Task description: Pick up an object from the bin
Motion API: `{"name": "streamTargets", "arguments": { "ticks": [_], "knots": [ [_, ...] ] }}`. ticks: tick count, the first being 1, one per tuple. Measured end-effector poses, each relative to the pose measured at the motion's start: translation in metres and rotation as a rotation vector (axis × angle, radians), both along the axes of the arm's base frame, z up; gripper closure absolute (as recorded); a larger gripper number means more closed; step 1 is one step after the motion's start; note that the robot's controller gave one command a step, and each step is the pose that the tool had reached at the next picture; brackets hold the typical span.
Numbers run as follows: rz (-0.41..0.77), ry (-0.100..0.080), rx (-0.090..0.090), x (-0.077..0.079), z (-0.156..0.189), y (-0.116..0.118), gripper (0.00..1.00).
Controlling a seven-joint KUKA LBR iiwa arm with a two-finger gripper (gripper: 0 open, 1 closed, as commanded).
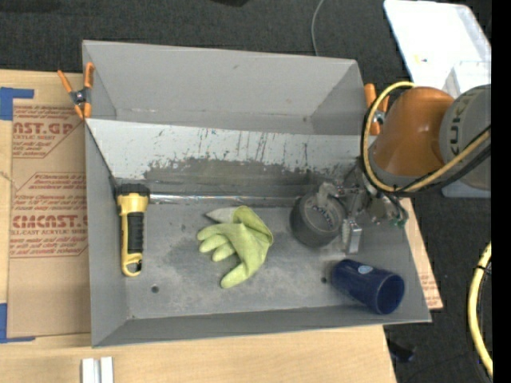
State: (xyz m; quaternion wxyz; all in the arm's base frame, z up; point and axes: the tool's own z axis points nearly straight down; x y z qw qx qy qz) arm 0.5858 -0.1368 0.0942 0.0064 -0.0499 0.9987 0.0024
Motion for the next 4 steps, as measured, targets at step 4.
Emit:
{"name": "streamTargets", "arguments": {
  "ticks": [4],
  "knots": [
    [0.157, -0.064, -0.004, -0.058, -0.024, -0.011, 0.00]
  ]
}}
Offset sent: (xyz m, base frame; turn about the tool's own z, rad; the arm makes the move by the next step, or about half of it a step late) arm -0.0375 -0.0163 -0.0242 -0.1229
